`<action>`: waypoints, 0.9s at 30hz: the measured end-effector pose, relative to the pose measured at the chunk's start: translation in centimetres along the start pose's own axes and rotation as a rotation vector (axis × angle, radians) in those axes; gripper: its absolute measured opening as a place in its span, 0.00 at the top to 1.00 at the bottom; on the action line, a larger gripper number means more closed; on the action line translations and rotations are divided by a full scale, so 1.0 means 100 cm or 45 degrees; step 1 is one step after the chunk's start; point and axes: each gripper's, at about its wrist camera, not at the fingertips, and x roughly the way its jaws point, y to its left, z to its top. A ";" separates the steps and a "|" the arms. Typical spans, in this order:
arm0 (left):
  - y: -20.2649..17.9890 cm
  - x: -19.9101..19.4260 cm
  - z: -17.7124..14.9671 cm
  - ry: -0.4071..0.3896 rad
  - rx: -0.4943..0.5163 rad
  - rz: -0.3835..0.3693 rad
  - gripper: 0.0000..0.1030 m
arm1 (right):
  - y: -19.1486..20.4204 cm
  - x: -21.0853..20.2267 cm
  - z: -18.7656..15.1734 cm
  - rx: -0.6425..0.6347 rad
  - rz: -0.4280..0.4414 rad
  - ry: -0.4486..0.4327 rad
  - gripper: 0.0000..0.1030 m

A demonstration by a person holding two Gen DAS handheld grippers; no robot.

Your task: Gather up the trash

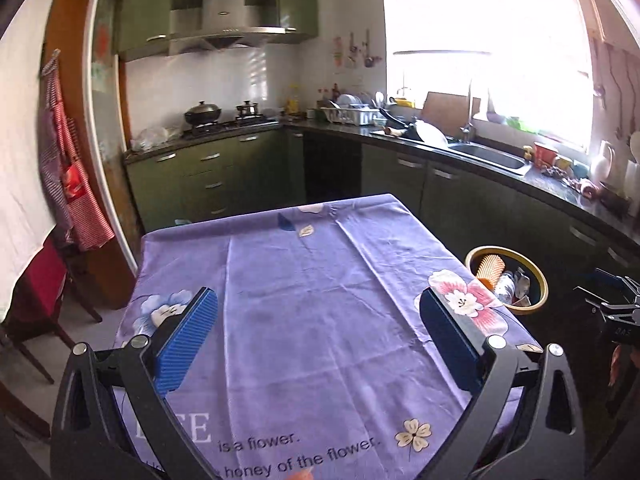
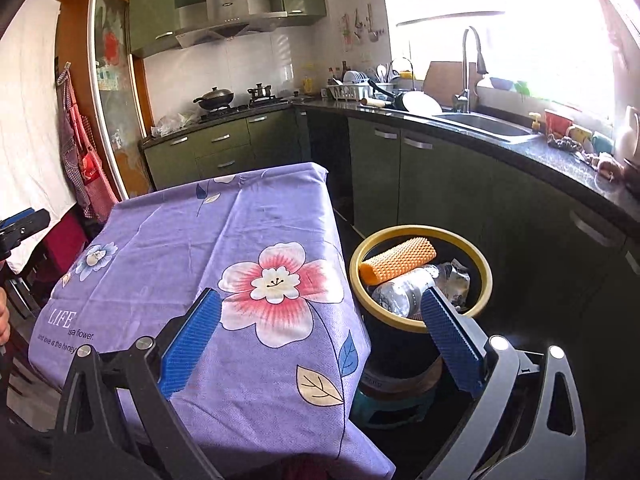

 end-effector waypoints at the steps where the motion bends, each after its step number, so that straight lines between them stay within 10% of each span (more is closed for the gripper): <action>1: 0.008 -0.008 -0.004 -0.006 -0.017 0.021 0.07 | 0.003 -0.004 0.000 -0.006 -0.005 -0.010 0.05; 27: 0.037 -0.047 -0.038 -0.061 -0.073 0.036 0.06 | 0.018 -0.032 -0.001 -0.037 -0.049 -0.048 0.05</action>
